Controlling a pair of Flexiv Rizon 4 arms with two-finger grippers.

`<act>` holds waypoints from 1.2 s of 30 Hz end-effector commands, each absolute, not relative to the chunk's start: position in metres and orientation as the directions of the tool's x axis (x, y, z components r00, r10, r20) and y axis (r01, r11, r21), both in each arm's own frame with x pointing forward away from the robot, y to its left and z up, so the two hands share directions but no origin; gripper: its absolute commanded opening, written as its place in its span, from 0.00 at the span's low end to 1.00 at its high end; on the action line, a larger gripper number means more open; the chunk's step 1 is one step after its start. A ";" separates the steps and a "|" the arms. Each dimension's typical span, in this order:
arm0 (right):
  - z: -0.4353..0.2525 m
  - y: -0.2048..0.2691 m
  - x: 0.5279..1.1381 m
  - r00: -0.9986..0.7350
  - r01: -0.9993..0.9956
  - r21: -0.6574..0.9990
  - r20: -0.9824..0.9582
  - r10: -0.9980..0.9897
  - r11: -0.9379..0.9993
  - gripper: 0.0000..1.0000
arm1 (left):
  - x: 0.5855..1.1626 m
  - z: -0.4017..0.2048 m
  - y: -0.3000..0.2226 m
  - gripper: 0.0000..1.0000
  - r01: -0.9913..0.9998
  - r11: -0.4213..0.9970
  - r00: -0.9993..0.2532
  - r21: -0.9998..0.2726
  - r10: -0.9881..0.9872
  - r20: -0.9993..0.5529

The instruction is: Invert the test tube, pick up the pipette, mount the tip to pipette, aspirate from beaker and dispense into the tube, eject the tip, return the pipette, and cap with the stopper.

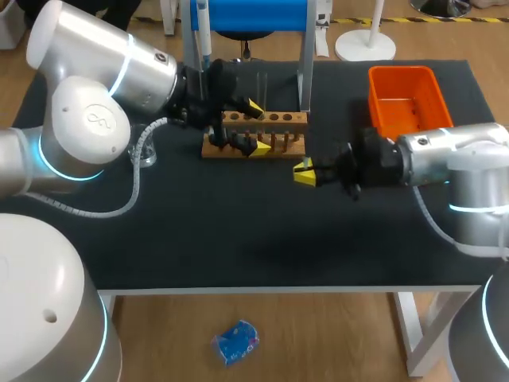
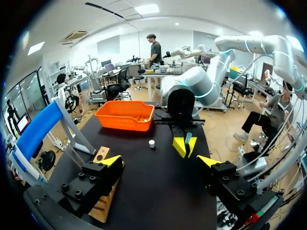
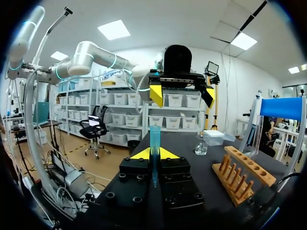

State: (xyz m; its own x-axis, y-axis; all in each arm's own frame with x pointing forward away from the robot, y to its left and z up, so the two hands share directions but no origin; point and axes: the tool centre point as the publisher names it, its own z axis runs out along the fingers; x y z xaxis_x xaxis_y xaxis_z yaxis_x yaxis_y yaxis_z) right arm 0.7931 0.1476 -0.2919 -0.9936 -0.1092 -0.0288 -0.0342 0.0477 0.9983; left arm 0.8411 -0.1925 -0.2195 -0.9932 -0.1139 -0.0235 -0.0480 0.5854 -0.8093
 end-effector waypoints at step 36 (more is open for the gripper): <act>-0.301 0.112 0.791 -0.993 -0.019 0.999 -0.015 -0.121 0.039 0.00 | 0.887 -0.204 -0.130 1.00 -0.265 0.392 -0.805 -0.881 -0.592 -0.021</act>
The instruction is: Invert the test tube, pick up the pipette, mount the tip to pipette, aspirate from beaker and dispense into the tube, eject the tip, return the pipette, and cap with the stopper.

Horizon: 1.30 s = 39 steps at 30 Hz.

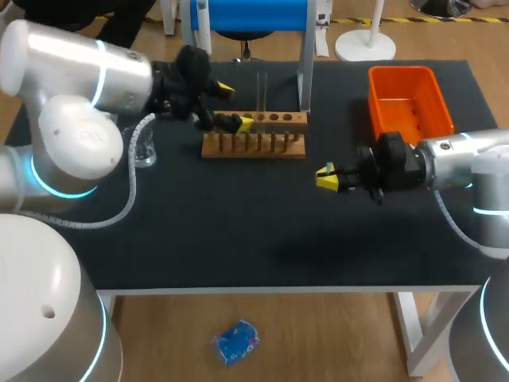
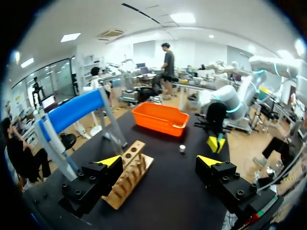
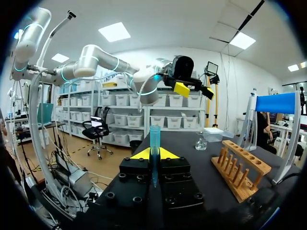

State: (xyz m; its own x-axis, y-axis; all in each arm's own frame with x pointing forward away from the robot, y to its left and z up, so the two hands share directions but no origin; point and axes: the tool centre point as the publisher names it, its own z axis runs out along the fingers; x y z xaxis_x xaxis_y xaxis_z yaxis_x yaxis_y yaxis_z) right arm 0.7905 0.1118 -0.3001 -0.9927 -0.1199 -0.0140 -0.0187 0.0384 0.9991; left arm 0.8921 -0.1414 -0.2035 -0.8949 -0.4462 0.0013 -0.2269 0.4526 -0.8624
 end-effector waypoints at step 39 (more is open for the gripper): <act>-0.301 0.112 0.791 -0.993 -0.019 0.999 -0.015 -0.121 0.039 0.00 | 1.007 -0.193 -0.102 1.00 -0.409 0.264 -0.494 -0.874 -0.869 -0.031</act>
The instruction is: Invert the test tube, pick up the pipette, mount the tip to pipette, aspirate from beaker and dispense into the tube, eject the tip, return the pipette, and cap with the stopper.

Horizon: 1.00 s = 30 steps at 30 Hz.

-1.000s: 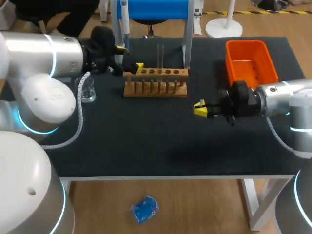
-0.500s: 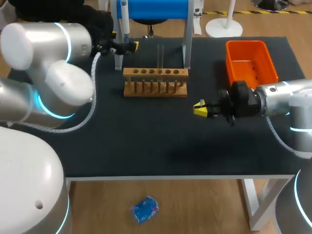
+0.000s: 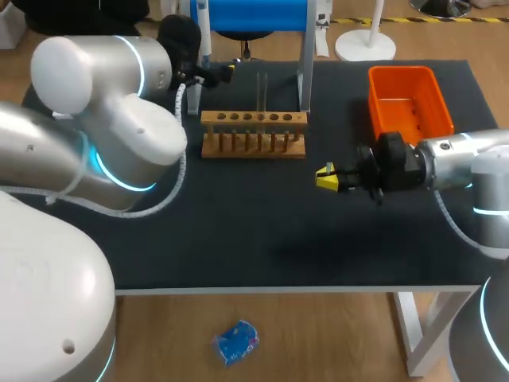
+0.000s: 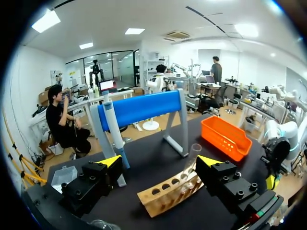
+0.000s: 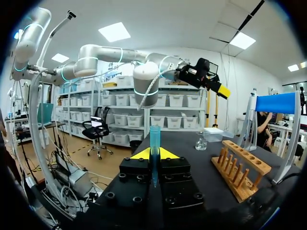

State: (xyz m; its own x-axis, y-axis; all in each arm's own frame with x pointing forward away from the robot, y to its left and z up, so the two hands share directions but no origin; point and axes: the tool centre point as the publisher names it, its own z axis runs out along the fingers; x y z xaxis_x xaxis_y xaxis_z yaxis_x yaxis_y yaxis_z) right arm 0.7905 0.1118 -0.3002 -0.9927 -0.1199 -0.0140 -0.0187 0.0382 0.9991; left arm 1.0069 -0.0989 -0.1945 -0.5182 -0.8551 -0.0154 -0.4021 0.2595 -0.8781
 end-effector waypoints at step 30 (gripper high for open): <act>-0.301 0.112 0.791 -0.993 -0.019 0.999 -0.015 -0.121 0.039 0.00 | 1.117 -0.203 -0.079 1.00 -0.365 0.094 -0.287 -0.926 -0.958 0.016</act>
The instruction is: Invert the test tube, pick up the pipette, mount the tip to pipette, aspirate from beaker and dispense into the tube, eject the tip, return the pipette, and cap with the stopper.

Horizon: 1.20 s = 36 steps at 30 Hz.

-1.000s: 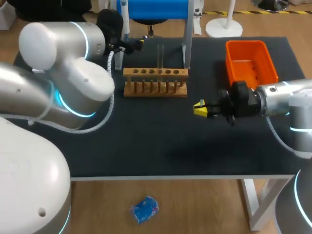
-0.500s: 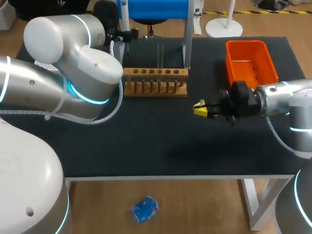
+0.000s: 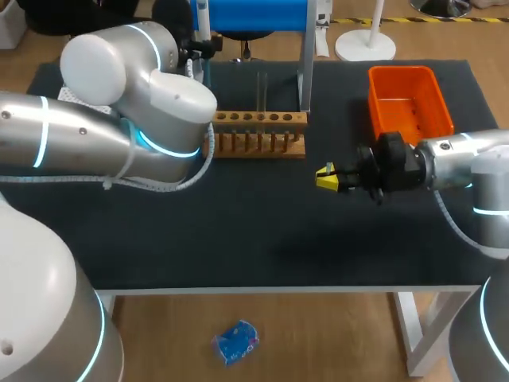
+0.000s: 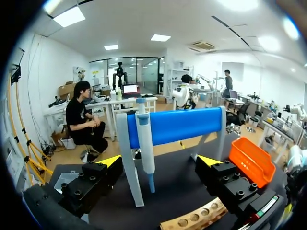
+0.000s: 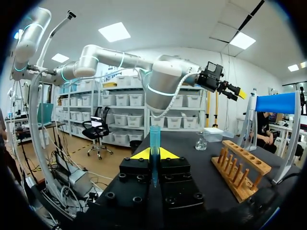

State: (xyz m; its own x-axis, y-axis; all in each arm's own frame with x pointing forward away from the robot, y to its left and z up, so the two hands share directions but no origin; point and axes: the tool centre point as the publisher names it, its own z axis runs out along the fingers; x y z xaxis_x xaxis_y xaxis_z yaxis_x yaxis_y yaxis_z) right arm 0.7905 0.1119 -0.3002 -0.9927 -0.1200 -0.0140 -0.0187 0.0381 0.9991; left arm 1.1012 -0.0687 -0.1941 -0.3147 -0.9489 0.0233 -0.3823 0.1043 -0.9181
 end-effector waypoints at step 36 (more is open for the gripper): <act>-0.301 0.112 0.791 -0.993 -0.019 0.999 -0.015 -0.121 0.039 0.00 | 1.151 -0.216 -0.086 0.66 -0.367 0.074 -0.172 -0.927 -0.985 -0.010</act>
